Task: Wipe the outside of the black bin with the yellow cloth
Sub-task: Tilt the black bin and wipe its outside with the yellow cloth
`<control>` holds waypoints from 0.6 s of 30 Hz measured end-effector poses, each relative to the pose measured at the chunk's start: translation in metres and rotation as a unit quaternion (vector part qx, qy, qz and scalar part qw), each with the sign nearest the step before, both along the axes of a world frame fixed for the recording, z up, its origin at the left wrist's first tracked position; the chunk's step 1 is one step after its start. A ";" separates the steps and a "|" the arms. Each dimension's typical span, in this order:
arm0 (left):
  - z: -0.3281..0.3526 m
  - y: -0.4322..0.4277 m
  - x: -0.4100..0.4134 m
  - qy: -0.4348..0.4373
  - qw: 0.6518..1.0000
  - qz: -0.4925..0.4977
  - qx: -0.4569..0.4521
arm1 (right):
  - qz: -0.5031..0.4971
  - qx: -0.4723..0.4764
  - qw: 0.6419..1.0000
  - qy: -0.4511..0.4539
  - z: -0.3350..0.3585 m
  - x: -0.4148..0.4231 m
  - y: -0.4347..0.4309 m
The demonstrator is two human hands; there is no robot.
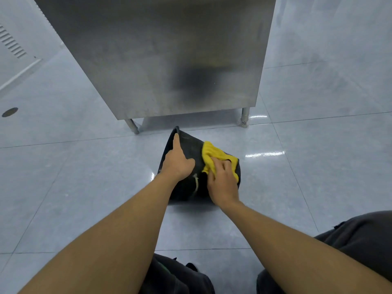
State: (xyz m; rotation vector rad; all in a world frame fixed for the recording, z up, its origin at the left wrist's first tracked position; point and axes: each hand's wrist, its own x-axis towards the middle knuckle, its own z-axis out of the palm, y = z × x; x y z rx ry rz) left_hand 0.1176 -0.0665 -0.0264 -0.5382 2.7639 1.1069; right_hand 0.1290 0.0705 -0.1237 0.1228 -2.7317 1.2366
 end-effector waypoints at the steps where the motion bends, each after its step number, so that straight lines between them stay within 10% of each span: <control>1: 0.000 -0.001 0.001 -0.003 1.000 0.004 0.011 | -0.036 0.008 0.999 -0.031 -0.006 -0.001 0.007; 7: -0.002 0.005 -0.001 0.003 1.000 0.009 0.000 | -0.127 0.017 0.977 -0.171 -0.015 -0.003 0.029; 18: -0.004 -0.002 -0.004 0.024 0.999 -0.024 -0.031 | 0.141 -0.007 0.986 0.090 0.016 0.003 -0.013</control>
